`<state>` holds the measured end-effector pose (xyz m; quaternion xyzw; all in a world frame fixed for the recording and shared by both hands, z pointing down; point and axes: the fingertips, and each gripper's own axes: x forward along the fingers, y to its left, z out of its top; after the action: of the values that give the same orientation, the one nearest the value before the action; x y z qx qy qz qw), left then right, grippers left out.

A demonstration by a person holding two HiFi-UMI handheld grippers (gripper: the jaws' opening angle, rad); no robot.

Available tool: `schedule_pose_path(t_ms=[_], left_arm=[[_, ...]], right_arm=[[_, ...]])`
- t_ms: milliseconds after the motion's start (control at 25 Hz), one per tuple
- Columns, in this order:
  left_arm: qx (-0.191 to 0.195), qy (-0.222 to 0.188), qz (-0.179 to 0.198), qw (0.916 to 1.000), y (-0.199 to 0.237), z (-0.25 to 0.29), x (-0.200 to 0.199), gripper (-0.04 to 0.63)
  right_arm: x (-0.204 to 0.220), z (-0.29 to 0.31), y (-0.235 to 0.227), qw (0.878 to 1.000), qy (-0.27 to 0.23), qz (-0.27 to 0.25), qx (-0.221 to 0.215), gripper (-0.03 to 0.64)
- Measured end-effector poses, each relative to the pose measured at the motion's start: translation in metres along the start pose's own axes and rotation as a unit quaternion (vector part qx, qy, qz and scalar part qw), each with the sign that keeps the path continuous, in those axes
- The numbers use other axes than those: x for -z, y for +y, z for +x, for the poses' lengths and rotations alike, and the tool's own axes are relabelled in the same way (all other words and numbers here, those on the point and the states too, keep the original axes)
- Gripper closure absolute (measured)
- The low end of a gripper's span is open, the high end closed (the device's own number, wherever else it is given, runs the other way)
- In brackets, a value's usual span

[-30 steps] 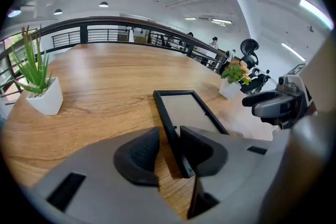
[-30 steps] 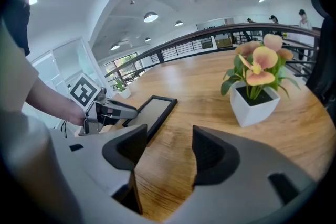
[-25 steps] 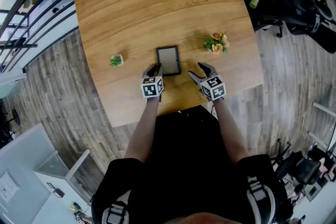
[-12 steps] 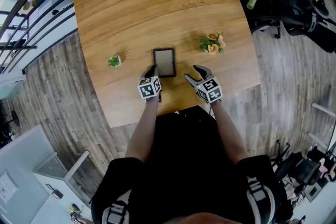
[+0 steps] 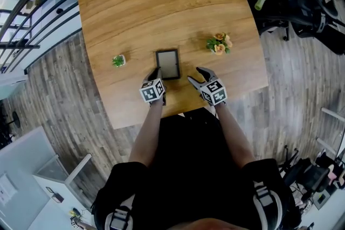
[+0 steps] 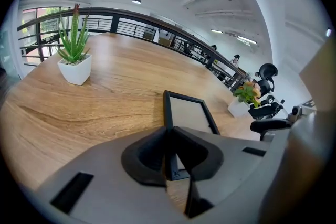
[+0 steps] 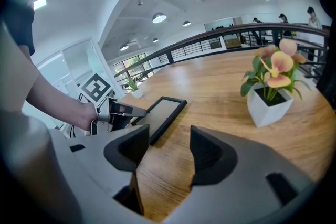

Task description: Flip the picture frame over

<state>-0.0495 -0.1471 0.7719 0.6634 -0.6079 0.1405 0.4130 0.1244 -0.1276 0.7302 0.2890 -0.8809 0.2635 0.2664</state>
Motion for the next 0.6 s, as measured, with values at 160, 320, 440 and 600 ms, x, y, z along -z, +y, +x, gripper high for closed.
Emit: schedule_pose_path(t_ms=[160,320,440,600], left_arm=[[0.007,-0.006,0.0,1.0,-0.003,-0.006,-0.006,0.535],[0.011,-0.007,0.004,0.9999,-0.003,-0.013,-0.008,0.536],[0.013,-0.006,0.011,0.9998,-0.002,-0.019,-0.008,0.536],[0.016,-0.009,0.01,0.9998,-0.001,-0.031,-0.01,0.537]], right_arm=[[-0.002,0.0,0.003,1.0,-0.006,0.014,-0.002,0.362],[-0.005,0.003,0.007,0.999,-0.016,0.035,-0.007,0.362],[-0.01,0.005,0.014,0.998,-0.025,0.056,-0.017,0.368],[-0.01,0.009,0.027,0.997,-0.026,0.068,-0.03,0.37]])
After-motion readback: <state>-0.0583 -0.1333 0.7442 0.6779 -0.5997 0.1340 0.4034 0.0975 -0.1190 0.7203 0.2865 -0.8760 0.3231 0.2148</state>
